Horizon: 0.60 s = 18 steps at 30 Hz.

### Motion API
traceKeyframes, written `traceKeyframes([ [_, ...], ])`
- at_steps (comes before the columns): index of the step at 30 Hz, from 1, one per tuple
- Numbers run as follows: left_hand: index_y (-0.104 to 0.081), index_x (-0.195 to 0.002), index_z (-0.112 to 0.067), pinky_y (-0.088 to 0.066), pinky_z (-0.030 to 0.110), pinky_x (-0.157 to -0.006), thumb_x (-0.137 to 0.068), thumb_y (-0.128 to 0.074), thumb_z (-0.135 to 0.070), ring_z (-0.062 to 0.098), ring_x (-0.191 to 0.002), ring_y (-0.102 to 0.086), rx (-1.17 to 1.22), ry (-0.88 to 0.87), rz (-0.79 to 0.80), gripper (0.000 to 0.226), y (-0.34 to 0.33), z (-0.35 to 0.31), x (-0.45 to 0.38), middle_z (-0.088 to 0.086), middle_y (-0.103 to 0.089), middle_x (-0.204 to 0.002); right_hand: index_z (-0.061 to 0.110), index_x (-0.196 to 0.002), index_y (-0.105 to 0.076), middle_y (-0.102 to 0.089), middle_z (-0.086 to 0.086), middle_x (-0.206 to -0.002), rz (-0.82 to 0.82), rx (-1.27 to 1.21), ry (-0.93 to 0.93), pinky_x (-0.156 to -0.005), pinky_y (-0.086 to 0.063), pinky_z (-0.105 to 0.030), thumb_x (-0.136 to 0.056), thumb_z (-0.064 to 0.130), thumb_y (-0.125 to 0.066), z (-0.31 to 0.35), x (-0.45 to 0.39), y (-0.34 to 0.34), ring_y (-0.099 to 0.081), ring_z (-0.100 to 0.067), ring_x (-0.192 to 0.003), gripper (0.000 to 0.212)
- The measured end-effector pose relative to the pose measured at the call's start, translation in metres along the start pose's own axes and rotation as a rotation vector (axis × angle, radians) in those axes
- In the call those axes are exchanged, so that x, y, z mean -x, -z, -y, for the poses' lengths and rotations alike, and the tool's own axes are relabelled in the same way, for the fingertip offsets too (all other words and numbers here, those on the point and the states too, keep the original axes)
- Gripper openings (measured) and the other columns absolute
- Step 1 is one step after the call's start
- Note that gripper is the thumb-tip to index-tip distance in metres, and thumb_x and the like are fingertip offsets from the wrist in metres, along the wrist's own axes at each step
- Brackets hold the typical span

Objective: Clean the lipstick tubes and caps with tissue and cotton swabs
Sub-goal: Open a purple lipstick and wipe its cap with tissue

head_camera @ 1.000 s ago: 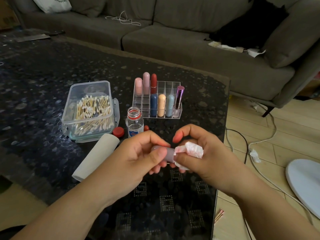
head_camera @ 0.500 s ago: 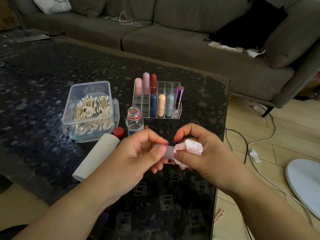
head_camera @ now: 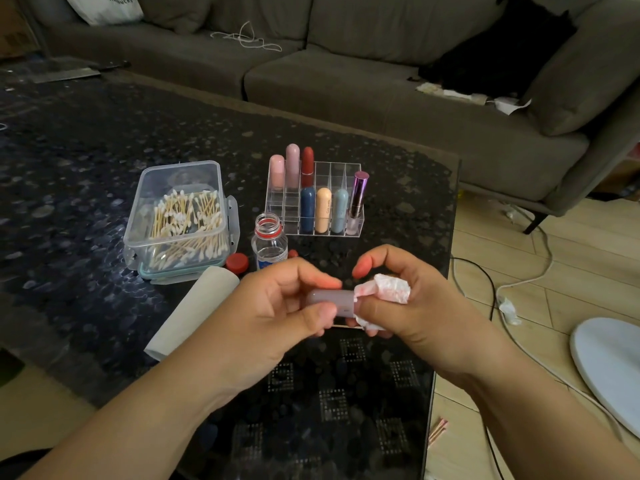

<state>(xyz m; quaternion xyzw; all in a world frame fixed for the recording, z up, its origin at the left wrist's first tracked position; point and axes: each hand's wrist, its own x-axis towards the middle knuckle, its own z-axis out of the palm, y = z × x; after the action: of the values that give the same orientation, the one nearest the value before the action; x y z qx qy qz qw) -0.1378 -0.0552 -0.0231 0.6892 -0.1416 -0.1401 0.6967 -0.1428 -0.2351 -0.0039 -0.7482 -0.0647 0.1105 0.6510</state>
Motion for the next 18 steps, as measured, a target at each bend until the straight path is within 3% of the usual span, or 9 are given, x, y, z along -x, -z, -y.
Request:
traceKeyframes([
  [3,-0.065,-0.096,-0.010,-0.052,0.020,-0.067,-0.074,-0.066,-0.030,0.012,-0.068,-0.063,0.043,0.054,0.001,0.030,0.000,0.002,0.000,0.000,-0.069,-0.074,0.014,-0.093,-0.057,-0.062,0.005,-0.063,-0.004,-0.022,-0.025,-0.049,-0.045,-0.017,-0.080,-0.002,-0.067,-0.001,-0.001,0.000,-0.055,-0.006,-0.053,0.023],
  [6,-0.066,-0.092,-0.006,-0.048,0.022,-0.057,-0.075,-0.056,-0.048,0.014,-0.060,-0.059,-0.002,0.123,0.002,0.046,-0.002,0.004,0.000,0.001,-0.065,-0.067,0.013,-0.093,-0.057,-0.061,0.003,-0.064,0.002,0.002,-0.028,-0.049,-0.045,-0.018,-0.079,0.000,-0.068,-0.003,-0.003,-0.001,-0.055,-0.008,-0.055,0.022],
  [9,-0.066,-0.089,-0.005,-0.047,0.018,-0.053,-0.081,-0.059,-0.027,0.010,-0.056,-0.057,-0.048,0.097,-0.082,0.025,-0.002,0.004,-0.002,-0.001,-0.064,-0.062,0.009,-0.093,-0.057,-0.063,0.000,-0.064,0.015,0.050,-0.068,-0.051,-0.046,-0.018,-0.084,0.004,-0.066,-0.003,-0.003,-0.001,-0.057,-0.008,-0.055,0.013],
  [11,-0.067,-0.094,-0.010,-0.051,0.018,-0.059,-0.085,-0.063,-0.011,0.010,-0.061,-0.063,-0.076,0.113,-0.174,0.010,0.003,0.007,-0.004,0.001,-0.069,-0.070,0.011,-0.091,-0.059,-0.065,0.000,-0.067,-0.077,0.086,-0.117,-0.050,-0.045,-0.016,-0.086,0.010,-0.064,-0.003,-0.006,0.003,-0.057,-0.006,-0.055,0.007],
  [14,-0.066,-0.094,-0.016,-0.056,0.027,-0.072,-0.083,-0.068,-0.008,0.016,-0.075,-0.068,-0.193,0.162,-0.260,0.014,0.012,0.016,-0.005,0.002,-0.073,-0.081,0.030,-0.085,-0.061,-0.063,0.008,-0.079,-0.270,0.398,-0.164,-0.051,-0.041,-0.015,-0.090,0.026,-0.062,-0.011,-0.014,0.013,-0.057,-0.006,-0.066,0.006],
  [18,-0.065,-0.091,-0.025,-0.054,0.032,-0.081,-0.077,-0.074,-0.011,0.012,-0.079,-0.067,-0.481,0.131,-0.309,0.021,0.017,0.025,0.000,-0.005,-0.071,-0.084,0.034,-0.089,-0.063,-0.058,0.017,-0.085,-0.238,0.573,-0.151,-0.063,-0.043,-0.014,-0.094,0.028,-0.056,-0.023,-0.026,0.013,-0.053,-0.002,-0.077,0.010],
])
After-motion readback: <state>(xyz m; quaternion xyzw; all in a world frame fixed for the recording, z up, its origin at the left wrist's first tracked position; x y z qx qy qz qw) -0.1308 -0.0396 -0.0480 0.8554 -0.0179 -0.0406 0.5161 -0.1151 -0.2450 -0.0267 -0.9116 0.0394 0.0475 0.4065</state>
